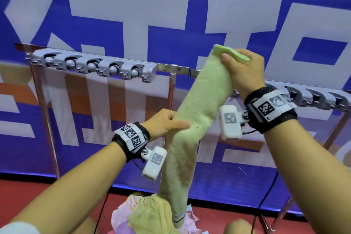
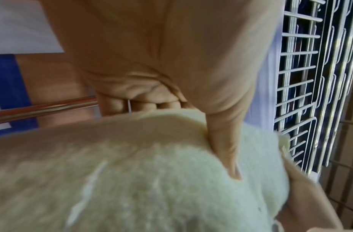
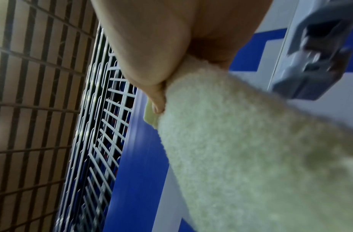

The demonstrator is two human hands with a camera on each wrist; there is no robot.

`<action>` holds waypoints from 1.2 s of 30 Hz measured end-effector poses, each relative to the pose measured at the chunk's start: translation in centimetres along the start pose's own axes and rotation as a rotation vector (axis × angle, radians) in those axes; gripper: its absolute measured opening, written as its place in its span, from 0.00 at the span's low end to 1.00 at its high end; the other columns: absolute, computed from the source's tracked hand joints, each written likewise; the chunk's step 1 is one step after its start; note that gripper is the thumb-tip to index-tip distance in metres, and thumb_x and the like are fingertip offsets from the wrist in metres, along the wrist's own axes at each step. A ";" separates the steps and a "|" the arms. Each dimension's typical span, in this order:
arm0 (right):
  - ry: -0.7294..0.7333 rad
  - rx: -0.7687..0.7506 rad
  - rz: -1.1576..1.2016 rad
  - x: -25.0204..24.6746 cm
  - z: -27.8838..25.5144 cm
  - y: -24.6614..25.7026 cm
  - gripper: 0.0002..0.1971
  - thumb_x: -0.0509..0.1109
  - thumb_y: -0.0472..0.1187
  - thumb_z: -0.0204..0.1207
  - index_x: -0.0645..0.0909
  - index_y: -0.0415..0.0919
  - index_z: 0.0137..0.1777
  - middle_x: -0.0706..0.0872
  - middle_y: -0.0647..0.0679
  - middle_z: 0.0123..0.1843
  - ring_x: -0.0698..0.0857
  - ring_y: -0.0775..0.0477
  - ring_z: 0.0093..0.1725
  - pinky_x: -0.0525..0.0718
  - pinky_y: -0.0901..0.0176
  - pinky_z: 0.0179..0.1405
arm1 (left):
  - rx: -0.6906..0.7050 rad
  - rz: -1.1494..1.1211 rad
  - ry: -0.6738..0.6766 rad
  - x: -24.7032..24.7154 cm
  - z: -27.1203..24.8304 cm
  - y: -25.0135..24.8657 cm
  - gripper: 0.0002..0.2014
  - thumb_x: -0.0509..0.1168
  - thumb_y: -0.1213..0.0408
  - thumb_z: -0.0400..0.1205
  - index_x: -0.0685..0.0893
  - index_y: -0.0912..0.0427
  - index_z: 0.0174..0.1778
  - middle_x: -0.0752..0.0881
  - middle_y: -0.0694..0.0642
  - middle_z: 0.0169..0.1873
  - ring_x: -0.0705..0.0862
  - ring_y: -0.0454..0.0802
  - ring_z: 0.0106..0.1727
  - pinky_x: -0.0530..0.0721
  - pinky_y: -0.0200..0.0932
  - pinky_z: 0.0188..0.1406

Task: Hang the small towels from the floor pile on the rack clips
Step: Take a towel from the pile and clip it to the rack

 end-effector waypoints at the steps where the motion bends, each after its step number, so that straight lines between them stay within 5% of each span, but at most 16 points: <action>1: -0.048 0.026 -0.003 -1.1 0.2 -0.5 0.08 0.77 0.41 0.74 0.85 0.36 0.41 0.83 0.45 0.35 0.82 0.50 0.33 0.81 0.55 0.32 | 0.006 -0.001 0.000 -0.1 -0.3 -0.2 0.22 0.80 0.55 0.70 0.86 0.72 0.44 0.88 0.53 0.30 0.84 0.45 0.29 0.80 0.38 0.29; 6: -0.222 0.114 -0.111 -6.4 -0.5 -2.6 0.03 0.77 0.41 0.71 0.86 0.50 0.41 0.87 0.52 0.40 0.87 0.52 0.41 0.88 0.55 0.38 | 0.014 0.102 0.092 -1.6 -1.7 -1.3 0.16 0.70 0.61 0.80 0.82 0.76 0.46 0.76 0.55 0.26 0.70 0.44 0.25 0.70 0.36 0.25; 9: -0.252 0.199 -0.206 -8.9 -2.1 -4.6 0.04 0.77 0.39 0.70 0.87 0.45 0.44 0.87 0.50 0.41 0.85 0.53 0.39 0.85 0.62 0.38 | 0.017 0.085 0.111 -2.9 -2.2 -2.1 0.09 0.68 0.63 0.82 0.84 0.60 0.36 0.77 0.51 0.25 0.71 0.45 0.28 0.72 0.40 0.32; 13: -0.060 0.396 -0.361 -10.1 -4.8 -7.2 0.08 0.75 0.35 0.72 0.84 0.47 0.35 0.86 0.47 0.37 0.84 0.45 0.41 0.86 0.53 0.42 | 0.080 0.075 0.037 -2.9 -1.6 -4.1 0.09 0.66 0.60 0.81 0.81 0.63 0.44 0.79 0.47 0.25 0.74 0.41 0.26 0.73 0.35 0.30; 15: 0.012 0.442 -0.477 -10.0 -6.0 -7.9 0.03 0.76 0.38 0.73 0.85 0.45 0.40 0.87 0.45 0.44 0.84 0.45 0.46 0.85 0.53 0.50 | 0.087 0.084 0.038 -1.8 -1.1 -5.1 0.06 0.64 0.64 0.85 0.82 0.64 0.47 0.82 0.48 0.28 0.79 0.41 0.28 0.77 0.33 0.29; 18: 0.031 0.405 -0.635 -9.2 -7.0 -8.7 0.15 0.76 0.43 0.72 0.83 0.44 0.58 0.87 0.46 0.51 0.85 0.45 0.52 0.82 0.53 0.57 | 0.087 0.059 0.106 0.2 -0.5 -6.2 0.06 0.64 0.64 0.85 0.83 0.63 0.48 0.85 0.53 0.36 0.83 0.45 0.35 0.83 0.38 0.35; 20: 0.053 0.315 -0.541 -7.6 -7.3 -8.2 0.17 0.75 0.40 0.71 0.82 0.44 0.60 0.87 0.48 0.51 0.86 0.48 0.52 0.84 0.48 0.60 | 0.077 0.097 0.130 1.3 -0.1 -6.6 0.06 0.65 0.63 0.85 0.84 0.60 0.46 0.85 0.53 0.35 0.82 0.48 0.35 0.81 0.40 0.35; 23: 0.313 0.284 -0.169 -3.9 -8.1 -6.0 0.21 0.69 0.35 0.65 0.82 0.41 0.60 0.88 0.44 0.54 0.86 0.52 0.54 0.85 0.57 0.52 | 0.054 0.149 0.190 2.6 0.6 -6.6 0.06 0.68 0.58 0.83 0.87 0.57 0.46 0.79 0.61 0.37 0.74 0.58 0.36 0.72 0.47 0.35; 27: 0.643 0.457 0.142 0.4 -9.0 -4.9 0.25 0.62 0.33 0.55 0.82 0.41 0.56 0.87 0.40 0.50 0.85 0.44 0.50 0.81 0.55 0.48 | 0.036 0.098 0.228 3.1 0.4 -6.4 0.07 0.70 0.58 0.81 0.88 0.59 0.46 0.82 0.64 0.40 0.78 0.56 0.37 0.77 0.46 0.36; 30: 0.734 0.526 0.070 1.7 -9.3 -5.6 0.21 0.66 0.39 0.60 0.84 0.35 0.55 0.88 0.41 0.46 0.85 0.42 0.47 0.80 0.50 0.50 | 0.005 0.062 0.234 2.5 0.0 -5.6 0.10 0.71 0.57 0.76 0.86 0.62 0.44 0.83 0.58 0.31 0.79 0.48 0.29 0.78 0.42 0.33; 33: 0.766 0.521 -0.081 1.8 -9.3 -6.3 0.21 0.76 0.54 0.67 0.90 0.36 0.49 0.91 0.40 0.47 0.87 0.41 0.46 0.79 0.49 0.50 | -0.017 0.041 0.219 1.7 -0.2 -4.1 0.06 0.68 0.64 0.82 0.84 0.62 0.43 0.77 0.55 0.26 0.71 0.45 0.24 0.69 0.40 0.27; 36: 0.804 0.450 -0.163 1.7 -9.1 -6.2 0.16 0.71 0.51 0.80 0.86 0.41 0.35 0.86 0.50 0.31 0.82 0.53 0.30 0.78 0.61 0.34 | -0.014 0.020 0.202 1.4 -0.2 -3.0 0.06 0.67 0.67 0.84 0.83 0.60 0.41 0.75 0.51 0.23 0.68 0.43 0.23 0.66 0.38 0.25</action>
Point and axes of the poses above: each hand's wrist, its own z-axis towards the middle knuckle, its own x-axis out of the palm, y = z × x, the point moved 2 cm from there along z, towards the middle knuckle
